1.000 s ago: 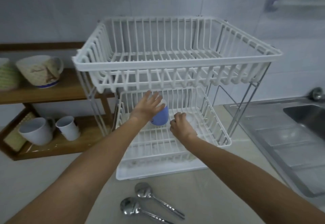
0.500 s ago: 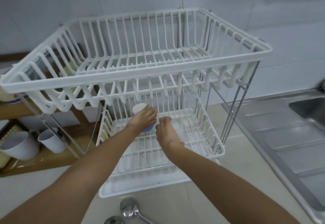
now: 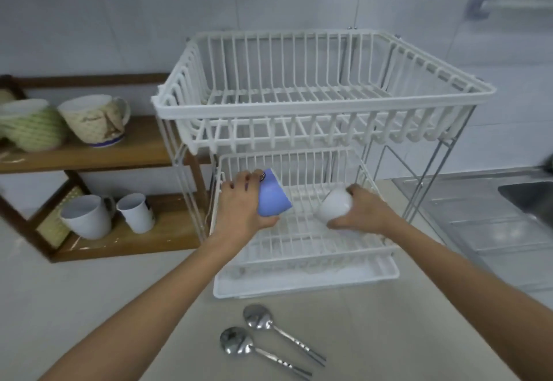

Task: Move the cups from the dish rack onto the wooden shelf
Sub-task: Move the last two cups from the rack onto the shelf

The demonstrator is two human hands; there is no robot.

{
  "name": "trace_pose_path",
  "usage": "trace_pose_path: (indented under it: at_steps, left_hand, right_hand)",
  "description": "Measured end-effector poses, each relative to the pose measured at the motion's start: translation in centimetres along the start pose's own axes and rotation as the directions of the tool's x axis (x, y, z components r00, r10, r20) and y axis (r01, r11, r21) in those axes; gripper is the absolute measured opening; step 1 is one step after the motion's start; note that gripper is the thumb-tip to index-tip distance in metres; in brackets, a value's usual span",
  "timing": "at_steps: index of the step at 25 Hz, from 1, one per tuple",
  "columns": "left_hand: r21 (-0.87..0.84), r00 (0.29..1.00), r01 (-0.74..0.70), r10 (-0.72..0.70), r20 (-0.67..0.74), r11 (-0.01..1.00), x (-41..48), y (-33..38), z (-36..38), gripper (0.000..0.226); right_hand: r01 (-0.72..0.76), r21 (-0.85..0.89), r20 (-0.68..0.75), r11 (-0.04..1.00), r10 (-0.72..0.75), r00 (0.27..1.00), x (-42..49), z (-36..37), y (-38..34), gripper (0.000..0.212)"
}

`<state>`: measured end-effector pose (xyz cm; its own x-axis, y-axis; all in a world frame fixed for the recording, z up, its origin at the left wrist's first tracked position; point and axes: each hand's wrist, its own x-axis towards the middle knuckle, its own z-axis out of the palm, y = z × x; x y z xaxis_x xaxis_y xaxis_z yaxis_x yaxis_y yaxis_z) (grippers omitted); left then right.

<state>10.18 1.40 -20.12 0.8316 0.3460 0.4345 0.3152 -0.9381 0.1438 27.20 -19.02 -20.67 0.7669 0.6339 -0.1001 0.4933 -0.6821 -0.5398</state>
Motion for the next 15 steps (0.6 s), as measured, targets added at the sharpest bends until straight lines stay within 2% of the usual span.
trace_pose_path:
  at_steps: [1,2,4,6,9,11,13,15]
  left_hand:
    - [-0.221,0.997,0.076,-0.075,0.01,0.972,-1.9,0.0,-1.3,0.089]
    - [-0.453,0.986,0.165,-0.162,0.046,0.876,-4.0,-0.1,-2.7,0.086]
    - [-0.805,0.948,0.303,-0.25,0.198,0.51,-8.2,-0.4,-5.3,0.07]
    - [-0.897,0.887,0.421,-0.268,0.376,0.134,-11.9,-1.7,-6.9,0.059]
    - [-0.817,0.772,0.525,-0.272,0.575,-0.238,-16.7,-5.9,-8.6,0.063]
    - [-0.781,0.735,0.503,-0.291,0.612,-0.371,-18.6,-9.5,-9.6,0.067]
    - [-0.791,0.756,0.45,-0.295,0.584,-0.413,-19.7,-13.3,-10.5,0.074]
    - [-0.818,0.776,0.382,-0.331,0.536,-0.43,-19.7,-16.8,-10.9,0.077]
  right_hand:
    - [-0.011,0.305,-0.001,0.952,0.012,1.0,-1.2,0.1,0.5,0.073]
    - [-0.007,0.552,0.016,0.834,-0.001,1.0,-2.3,0.5,0.6,0.067]
    - [-0.037,0.827,0.087,0.561,-0.063,0.994,-4.3,1.6,-0.2,0.075]
    - [-0.057,0.915,0.139,0.399,-0.178,0.974,-5.9,3.1,-2.2,0.085]
    - [-0.055,0.952,0.177,0.302,-0.391,0.903,-8.5,6.3,-7.5,0.094]
    - [-0.036,0.955,0.186,0.293,-0.503,0.844,-10.4,8.3,-11.5,0.083]
    - [-0.02,0.958,0.181,0.285,-0.551,0.815,-11.6,10.6,-15.7,0.077]
    - [-0.015,0.964,0.159,0.266,-0.527,0.835,-11.8,13.0,-19.6,0.083]
